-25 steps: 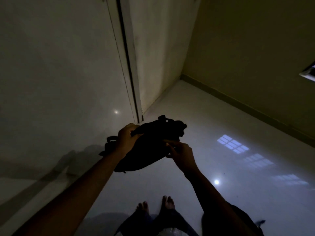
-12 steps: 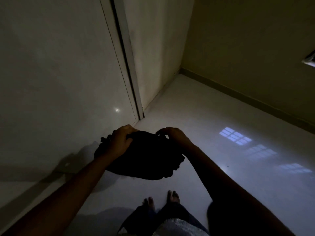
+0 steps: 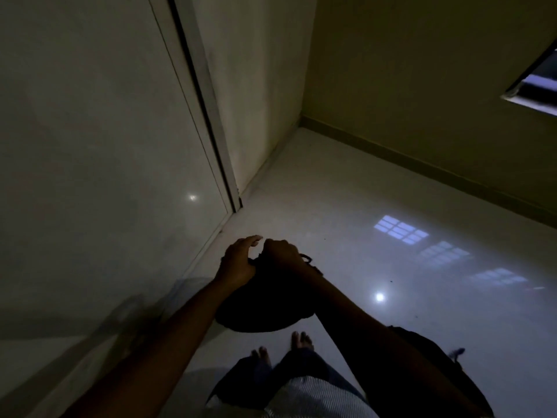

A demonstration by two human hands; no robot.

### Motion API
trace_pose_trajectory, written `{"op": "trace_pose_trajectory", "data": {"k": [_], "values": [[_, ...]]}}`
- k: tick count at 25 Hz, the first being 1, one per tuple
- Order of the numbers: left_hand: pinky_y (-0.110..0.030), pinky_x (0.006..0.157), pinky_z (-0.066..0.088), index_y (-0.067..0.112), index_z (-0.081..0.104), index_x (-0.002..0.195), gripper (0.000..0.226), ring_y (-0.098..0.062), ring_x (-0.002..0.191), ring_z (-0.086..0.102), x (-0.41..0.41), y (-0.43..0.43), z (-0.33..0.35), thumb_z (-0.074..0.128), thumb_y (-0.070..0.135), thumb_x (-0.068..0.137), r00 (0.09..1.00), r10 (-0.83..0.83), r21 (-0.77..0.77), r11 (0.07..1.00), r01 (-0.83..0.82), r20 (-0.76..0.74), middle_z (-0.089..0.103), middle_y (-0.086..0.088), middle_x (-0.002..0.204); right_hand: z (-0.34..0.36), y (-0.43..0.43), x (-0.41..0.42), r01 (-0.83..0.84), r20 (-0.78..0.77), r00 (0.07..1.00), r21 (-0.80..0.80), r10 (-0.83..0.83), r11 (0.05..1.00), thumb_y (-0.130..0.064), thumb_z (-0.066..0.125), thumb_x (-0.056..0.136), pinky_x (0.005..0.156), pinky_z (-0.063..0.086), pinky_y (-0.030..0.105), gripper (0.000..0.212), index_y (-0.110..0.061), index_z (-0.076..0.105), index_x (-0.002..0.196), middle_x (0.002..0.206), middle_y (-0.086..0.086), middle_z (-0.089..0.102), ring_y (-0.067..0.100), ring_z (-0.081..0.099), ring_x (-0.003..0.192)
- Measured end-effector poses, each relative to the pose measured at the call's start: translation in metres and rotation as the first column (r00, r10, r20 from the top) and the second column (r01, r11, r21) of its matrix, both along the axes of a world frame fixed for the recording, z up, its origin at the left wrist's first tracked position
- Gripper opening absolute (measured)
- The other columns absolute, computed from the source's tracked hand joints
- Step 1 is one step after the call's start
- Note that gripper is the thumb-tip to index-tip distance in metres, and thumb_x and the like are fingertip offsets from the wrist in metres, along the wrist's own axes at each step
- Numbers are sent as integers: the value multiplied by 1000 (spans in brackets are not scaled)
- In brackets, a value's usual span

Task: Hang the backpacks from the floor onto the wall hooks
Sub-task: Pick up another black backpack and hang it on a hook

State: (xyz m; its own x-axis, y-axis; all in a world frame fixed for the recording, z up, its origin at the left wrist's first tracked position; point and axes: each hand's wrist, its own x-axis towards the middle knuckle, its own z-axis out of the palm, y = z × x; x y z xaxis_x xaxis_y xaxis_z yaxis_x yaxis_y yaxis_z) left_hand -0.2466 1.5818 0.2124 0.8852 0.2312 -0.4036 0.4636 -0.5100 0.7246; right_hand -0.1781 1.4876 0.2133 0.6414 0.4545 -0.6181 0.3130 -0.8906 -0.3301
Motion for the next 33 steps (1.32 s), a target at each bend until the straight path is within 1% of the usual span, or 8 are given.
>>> {"op": "trace_pose_trajectory", "data": {"k": [4, 7, 11, 16, 20, 24, 28, 33], "values": [[-34, 108, 37, 8, 47, 133, 42, -26, 125, 49, 22, 0, 9, 50, 6, 92, 975, -190, -140, 975, 173, -118, 51, -13, 136, 36, -13, 18, 123, -32, 992, 100, -120, 987, -15, 47, 94, 99, 40, 36, 32, 1, 53, 120, 127, 20, 56, 32, 52, 119], [-24, 88, 42, 8, 66, 108, 26, -18, 101, 57, 49, -11, 27, 52, -1, 87, 990, -120, -121, 984, 128, 68, 66, -12, 107, 71, -40, 32, 208, -14, 977, 248, -212, 946, -29, 51, 92, 77, 41, 29, 36, 2, 57, 111, 112, 17, 62, 30, 59, 105], [-11, 63, 43, 20, 69, 75, 25, -5, 69, 57, 99, -37, 53, 56, 1, 83, 975, -70, -138, 985, 101, 212, 62, 10, 68, 99, -72, 68, 280, 70, 941, 385, -331, 879, -34, 58, 88, 74, 48, 33, 31, -5, 60, 98, 99, 13, 64, 26, 61, 91], [1, 55, 45, 7, 74, 87, 14, -1, 68, 66, 180, -64, 82, 65, 0, 79, 949, 69, -291, 956, 25, 307, 66, 21, 61, 111, -120, 147, 413, -66, 852, 694, -519, 590, -17, 69, 83, 77, 52, 26, 21, -2, 65, 98, 107, 11, 70, 15, 65, 93], [-1, 54, 47, 0, 70, 102, 21, 14, 56, 63, 253, -74, 103, 65, 3, 82, 931, 58, -295, 954, 55, 360, 70, 20, 60, 104, -133, 204, 386, -42, 879, 648, -476, 657, -29, 64, 86, 93, 46, 28, 39, -11, 59, 121, 125, 8, 63, 20, 59, 115], [-15, 69, 53, -2, 69, 104, 24, -15, 85, 67, 340, -77, 127, 63, 11, 84, 880, 93, -210, 978, 7, 465, 70, -10, 99, 120, -146, 284, 493, -238, 827, 742, -509, 454, -28, 63, 87, 90, 52, 29, 34, -11, 64, 117, 116, 6, 69, 18, 65, 105], [-43, 83, 54, 4, 71, 98, 20, -31, 89, 67, 419, -76, 162, 61, 17, 86, 838, 152, -247, 969, -21, 524, 70, -10, 87, 168, -145, 367, 522, -352, 807, 800, -474, 295, -15, 57, 91, 48, 43, 8, 11, -11, 66, 86, 63, -9, 64, -1, 58, 51], [-42, 79, 53, 13, 69, 85, 9, -30, 78, 65, 536, -81, 215, 60, 16, 87, 801, 207, -369, 929, 18, 561, 68, -7, 79, 232, -141, 481, 435, -250, 792, 871, -558, 227, -21, 59, 90, 46, 43, 11, 20, -22, 64, 71, 65, -3, 62, -3, 55, 42]]}}
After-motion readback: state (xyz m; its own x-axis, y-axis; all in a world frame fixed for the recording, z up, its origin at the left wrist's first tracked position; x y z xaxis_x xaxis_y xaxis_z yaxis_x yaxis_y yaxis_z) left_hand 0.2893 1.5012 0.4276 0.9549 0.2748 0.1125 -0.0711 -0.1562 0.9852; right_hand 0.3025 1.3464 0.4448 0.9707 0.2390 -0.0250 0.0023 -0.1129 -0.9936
